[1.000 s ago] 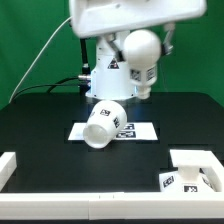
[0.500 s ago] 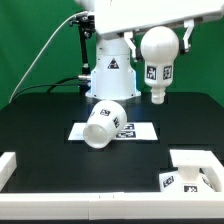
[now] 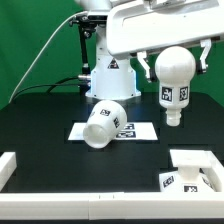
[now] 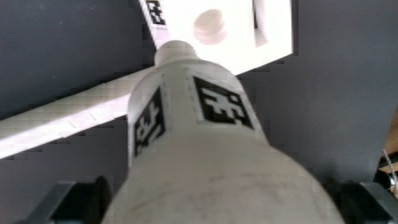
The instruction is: Assemble lamp
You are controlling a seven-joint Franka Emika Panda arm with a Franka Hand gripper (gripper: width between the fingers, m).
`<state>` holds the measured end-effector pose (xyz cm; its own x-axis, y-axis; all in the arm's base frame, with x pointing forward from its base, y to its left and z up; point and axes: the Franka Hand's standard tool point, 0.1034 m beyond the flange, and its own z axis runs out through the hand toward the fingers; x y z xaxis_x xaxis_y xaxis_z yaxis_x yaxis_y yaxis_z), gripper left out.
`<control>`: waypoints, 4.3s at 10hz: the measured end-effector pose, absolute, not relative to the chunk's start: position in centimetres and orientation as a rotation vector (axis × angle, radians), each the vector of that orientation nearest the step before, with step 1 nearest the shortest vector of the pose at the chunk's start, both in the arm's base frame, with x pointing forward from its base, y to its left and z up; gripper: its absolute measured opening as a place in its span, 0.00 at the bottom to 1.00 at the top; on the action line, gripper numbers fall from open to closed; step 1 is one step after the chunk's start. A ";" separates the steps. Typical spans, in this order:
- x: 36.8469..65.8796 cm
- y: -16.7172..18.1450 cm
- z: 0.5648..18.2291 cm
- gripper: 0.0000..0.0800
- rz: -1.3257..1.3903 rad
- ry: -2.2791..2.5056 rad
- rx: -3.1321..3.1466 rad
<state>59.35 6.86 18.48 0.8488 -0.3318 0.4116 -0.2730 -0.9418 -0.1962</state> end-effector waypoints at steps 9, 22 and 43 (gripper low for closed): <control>60.5 10.2 15.8 0.72 -0.724 0.450 -2.868; 60.8 9.8 11.5 0.72 -0.707 0.393 -2.916; 61.2 10.0 11.5 0.72 0.014 0.302 -3.030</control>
Offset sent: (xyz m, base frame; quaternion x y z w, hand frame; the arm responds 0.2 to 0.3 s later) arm 0.0000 0.0000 0.0000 0.0000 0.0000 0.0000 1.0000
